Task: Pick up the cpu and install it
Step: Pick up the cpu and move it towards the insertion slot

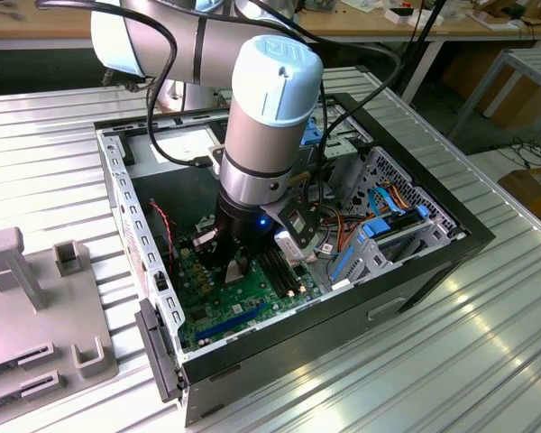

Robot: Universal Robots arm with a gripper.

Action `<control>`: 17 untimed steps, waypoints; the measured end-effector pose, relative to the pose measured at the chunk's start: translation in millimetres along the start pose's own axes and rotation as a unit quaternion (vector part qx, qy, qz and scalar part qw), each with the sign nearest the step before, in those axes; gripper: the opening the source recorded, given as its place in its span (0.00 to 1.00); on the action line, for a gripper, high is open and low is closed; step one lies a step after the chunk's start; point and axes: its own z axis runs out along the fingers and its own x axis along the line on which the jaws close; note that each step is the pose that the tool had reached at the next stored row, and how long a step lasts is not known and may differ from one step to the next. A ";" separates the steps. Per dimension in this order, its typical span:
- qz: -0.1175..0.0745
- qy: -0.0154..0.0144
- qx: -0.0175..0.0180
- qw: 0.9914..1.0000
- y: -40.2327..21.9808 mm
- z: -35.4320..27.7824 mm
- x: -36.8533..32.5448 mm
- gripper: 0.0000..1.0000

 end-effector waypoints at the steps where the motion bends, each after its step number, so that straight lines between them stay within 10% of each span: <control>1: 0.000 0.000 0.000 1.000 0.0 0.0 0.0 0.42; 17: 0.000 0.000 -0.001 1.000 0.0 0.1 0.0 0.42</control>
